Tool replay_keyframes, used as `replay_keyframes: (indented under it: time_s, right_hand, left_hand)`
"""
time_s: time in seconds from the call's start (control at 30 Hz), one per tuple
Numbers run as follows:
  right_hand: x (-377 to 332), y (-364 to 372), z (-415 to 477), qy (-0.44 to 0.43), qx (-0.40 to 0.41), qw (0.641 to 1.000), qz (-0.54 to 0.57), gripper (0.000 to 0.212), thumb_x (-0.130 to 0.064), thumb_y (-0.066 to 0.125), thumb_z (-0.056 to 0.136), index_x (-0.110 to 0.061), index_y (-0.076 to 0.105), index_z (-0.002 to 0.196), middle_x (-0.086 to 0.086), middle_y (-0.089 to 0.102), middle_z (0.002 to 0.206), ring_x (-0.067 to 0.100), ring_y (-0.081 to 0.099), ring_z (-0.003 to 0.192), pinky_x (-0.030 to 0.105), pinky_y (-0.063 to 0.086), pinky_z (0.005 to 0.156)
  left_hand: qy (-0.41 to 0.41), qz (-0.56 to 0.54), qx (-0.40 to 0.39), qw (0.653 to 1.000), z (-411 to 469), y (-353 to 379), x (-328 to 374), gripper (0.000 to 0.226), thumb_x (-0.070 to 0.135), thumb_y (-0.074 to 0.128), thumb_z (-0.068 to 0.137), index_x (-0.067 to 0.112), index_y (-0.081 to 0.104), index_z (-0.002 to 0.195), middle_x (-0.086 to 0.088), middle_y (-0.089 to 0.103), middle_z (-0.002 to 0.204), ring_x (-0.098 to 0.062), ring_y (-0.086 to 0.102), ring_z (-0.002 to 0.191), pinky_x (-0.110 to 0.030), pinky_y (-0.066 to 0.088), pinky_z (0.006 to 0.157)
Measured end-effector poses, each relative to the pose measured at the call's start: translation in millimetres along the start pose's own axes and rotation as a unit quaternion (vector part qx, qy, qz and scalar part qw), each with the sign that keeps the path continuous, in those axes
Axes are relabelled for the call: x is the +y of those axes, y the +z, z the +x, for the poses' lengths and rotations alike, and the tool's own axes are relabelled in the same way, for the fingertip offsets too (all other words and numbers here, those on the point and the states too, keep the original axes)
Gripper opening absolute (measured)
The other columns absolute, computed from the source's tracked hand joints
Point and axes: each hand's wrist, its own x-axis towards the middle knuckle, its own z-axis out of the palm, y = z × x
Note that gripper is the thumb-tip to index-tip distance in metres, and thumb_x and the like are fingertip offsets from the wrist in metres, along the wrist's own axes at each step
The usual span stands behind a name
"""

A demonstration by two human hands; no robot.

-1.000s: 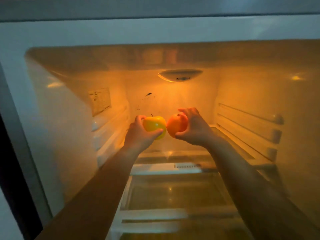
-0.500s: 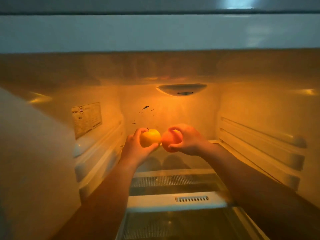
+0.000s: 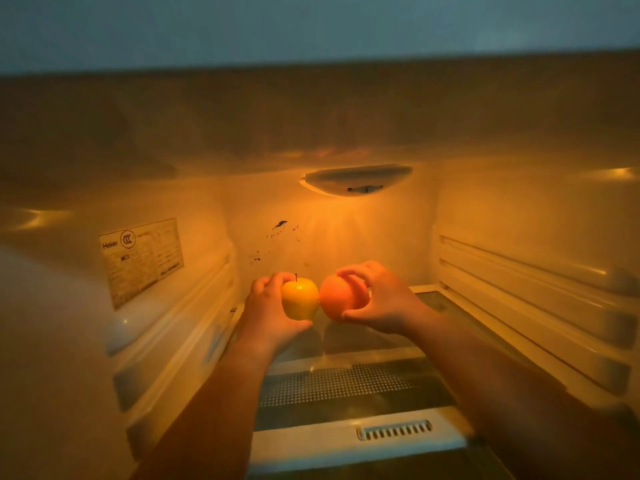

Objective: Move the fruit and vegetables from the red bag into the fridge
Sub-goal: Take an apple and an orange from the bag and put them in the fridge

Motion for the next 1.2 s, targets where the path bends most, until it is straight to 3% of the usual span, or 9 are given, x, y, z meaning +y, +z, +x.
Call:
replay_keyframes:
  time_s: [0.2,0.57,0.93,1.2]
  right_hand:
    - [-2,4,1,0.001,0.081,0.996,0.038,0.067,-0.027,0.081,0.067,-0.027,0.051,0.127,0.002,0.048,0.128,0.016,0.049,0.111,0.020,0.037,0.086]
    - [4,16,3,0.003,0.035,0.999,0.007,0.067,-0.023,0.077,0.073,-0.027,0.046,0.132,0.000,0.042,0.134,0.016,0.044,0.119,0.018,0.034,0.090]
    - [3,17,4,0.020,0.020,0.999,0.030,0.081,-0.025,0.082,0.067,-0.031,0.040,0.136,0.002,0.036,0.134,0.020,0.043,0.121,0.028,0.039,0.100]
    - [5,18,4,0.017,0.020,1.000,0.015,0.078,-0.028,0.080,0.070,-0.028,0.039,0.137,0.002,0.039,0.136,0.020,0.043,0.123,0.028,0.037,0.100]
  left_hand:
    - [0.006,-0.013,0.009,1.000,0,-2,-2,0.063,0.014,0.082,0.062,0.021,0.049,0.115,-0.008,0.045,0.123,-0.022,0.048,0.107,-0.022,0.034,0.079]
    - [-0.001,-0.019,0.010,1.000,0,0,-7,0.060,0.024,0.078,0.072,0.022,0.048,0.123,-0.008,0.044,0.128,-0.024,0.049,0.110,-0.027,0.038,0.084]
    - [0.001,-0.032,0.002,0.999,0,-2,-11,0.079,0.026,0.079,0.072,0.026,0.036,0.139,-0.007,0.040,0.140,-0.025,0.045,0.124,-0.033,0.039,0.097]
    - [-0.001,-0.018,0.006,1.000,0,-1,-9,0.071,0.024,0.073,0.078,0.022,0.037,0.139,-0.011,0.040,0.138,-0.026,0.045,0.123,-0.030,0.037,0.097]
